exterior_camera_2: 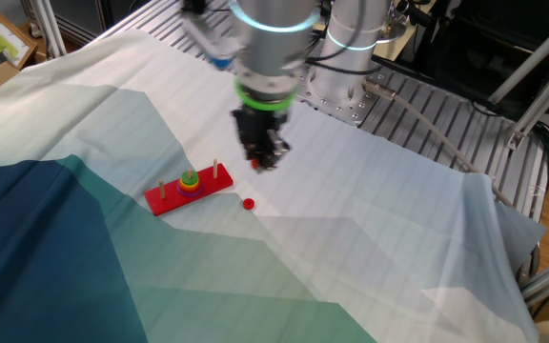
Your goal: Take out one Hanoi block and throw it aside
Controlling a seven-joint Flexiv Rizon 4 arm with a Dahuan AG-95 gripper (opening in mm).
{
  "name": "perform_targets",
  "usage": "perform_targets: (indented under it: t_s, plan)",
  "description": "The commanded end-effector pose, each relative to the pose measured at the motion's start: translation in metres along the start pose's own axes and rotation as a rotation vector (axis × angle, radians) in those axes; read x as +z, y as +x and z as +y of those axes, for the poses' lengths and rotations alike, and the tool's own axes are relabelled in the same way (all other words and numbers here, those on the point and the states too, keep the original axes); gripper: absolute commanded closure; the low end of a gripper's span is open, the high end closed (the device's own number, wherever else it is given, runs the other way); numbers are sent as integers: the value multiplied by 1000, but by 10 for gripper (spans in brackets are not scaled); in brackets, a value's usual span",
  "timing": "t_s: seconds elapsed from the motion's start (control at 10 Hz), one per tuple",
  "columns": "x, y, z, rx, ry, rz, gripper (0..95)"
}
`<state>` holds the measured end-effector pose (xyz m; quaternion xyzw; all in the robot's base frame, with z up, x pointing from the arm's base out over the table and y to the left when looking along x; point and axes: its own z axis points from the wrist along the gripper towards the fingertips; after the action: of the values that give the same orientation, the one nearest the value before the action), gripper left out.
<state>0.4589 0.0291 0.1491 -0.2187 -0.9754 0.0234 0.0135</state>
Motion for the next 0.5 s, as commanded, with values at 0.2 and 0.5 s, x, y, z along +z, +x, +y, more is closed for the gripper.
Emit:
perform_targets:
  t_s: [0.2, 0.5]
  plan:
    - [0, 1, 1, 70, 6, -2, 380]
    - [0, 1, 1, 107, 3, 0, 0]
